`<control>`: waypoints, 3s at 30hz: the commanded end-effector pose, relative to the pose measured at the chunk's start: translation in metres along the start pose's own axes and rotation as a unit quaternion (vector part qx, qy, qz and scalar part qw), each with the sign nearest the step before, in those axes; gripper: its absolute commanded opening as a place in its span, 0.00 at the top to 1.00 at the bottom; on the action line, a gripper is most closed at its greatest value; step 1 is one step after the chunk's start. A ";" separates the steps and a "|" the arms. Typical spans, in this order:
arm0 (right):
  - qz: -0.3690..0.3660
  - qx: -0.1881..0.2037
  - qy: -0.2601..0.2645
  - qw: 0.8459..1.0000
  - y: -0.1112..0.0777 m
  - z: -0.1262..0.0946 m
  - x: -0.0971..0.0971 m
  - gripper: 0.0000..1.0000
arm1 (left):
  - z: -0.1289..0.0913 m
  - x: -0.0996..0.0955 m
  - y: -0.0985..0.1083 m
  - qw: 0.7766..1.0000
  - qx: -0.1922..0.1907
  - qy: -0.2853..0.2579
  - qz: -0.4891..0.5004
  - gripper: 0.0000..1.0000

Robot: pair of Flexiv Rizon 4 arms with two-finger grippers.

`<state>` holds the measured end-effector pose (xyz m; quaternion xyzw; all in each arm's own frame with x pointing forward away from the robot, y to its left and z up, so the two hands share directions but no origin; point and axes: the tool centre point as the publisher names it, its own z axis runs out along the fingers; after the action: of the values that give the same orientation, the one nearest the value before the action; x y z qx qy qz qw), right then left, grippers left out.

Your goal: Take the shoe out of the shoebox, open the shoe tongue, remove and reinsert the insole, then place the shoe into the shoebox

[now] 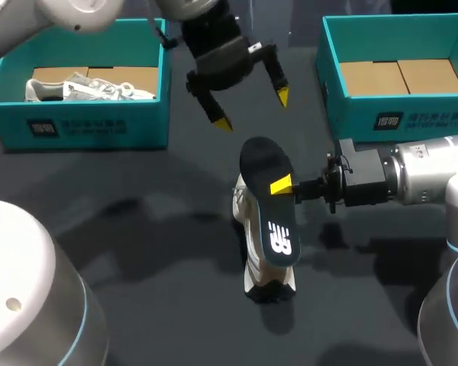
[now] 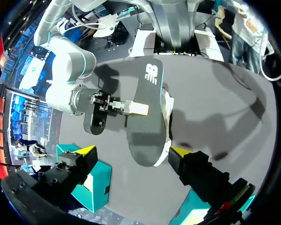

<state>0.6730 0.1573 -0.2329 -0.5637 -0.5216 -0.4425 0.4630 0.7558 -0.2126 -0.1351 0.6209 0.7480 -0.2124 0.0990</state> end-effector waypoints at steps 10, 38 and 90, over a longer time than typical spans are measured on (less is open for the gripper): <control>0.000 -0.002 -0.001 1.000 -0.001 0.001 0.000 1.00 | 0.004 0.038 -0.002 0.965 0.009 -0.262 0.023 0.00; 0.000 -0.002 -0.001 1.000 -0.001 0.001 0.000 1.00 | 0.012 0.077 0.000 0.912 0.013 -0.410 0.025 0.00; 0.028 -0.017 0.024 0.999 0.006 0.007 0.008 1.00 | 0.045 0.098 0.002 0.878 -0.059 -0.473 0.034 0.00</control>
<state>0.6793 0.1631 -0.2270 -0.5734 -0.4865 -0.4526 0.4792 0.7306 -0.1428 -0.2155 0.4643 0.6009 -0.4338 0.4849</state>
